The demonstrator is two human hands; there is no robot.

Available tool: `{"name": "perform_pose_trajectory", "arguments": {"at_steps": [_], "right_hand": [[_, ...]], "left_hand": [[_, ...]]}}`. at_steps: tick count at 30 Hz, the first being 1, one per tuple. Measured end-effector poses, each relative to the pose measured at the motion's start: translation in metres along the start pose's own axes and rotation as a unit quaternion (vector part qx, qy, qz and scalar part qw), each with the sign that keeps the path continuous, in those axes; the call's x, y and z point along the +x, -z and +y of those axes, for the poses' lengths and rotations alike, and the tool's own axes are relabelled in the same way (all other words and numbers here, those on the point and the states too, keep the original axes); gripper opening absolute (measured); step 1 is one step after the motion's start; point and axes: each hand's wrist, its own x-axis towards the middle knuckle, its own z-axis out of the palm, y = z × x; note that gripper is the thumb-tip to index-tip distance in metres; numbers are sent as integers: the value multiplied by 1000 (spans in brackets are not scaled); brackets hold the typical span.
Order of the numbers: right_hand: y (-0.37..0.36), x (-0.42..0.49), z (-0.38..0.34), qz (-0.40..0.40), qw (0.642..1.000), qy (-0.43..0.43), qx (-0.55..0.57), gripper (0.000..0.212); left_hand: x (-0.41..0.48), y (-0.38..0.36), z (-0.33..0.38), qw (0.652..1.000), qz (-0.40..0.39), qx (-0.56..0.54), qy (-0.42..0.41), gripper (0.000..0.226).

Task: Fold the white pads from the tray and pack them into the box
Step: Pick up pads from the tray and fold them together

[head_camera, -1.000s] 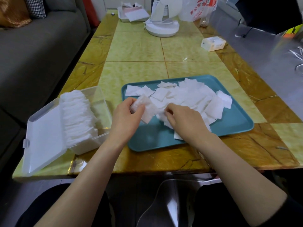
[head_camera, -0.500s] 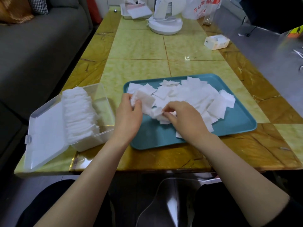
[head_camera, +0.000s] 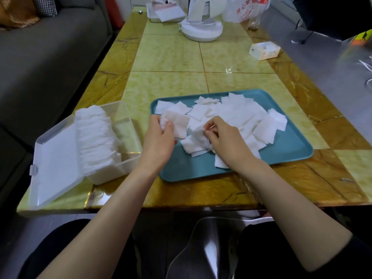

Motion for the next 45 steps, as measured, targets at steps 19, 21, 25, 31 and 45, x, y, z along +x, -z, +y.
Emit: {"name": "perform_pose_trajectory", "arguments": {"at_steps": [19,21,25,31,45], "right_hand": [[-13,-2,4,-44,993,76,-73,19],[-14,-2,3,-39,995,72,-65,25],[-19,-4,2,-38,995,61,-66,36],[-18,-2,-1,-58,991,71,-102,21],[22,-3,-38,-21,930,101,353,17]], "left_hand": [[-4,-5,-4,995,-55,-41,66,12],[-4,-5,-4,995,-55,-44,68,9],[-4,-4,-5,995,-63,-37,64,10],[-4,-3,-6,996,-59,-28,56,9],[-2,0,-7,998,-58,13,34,13]]}}
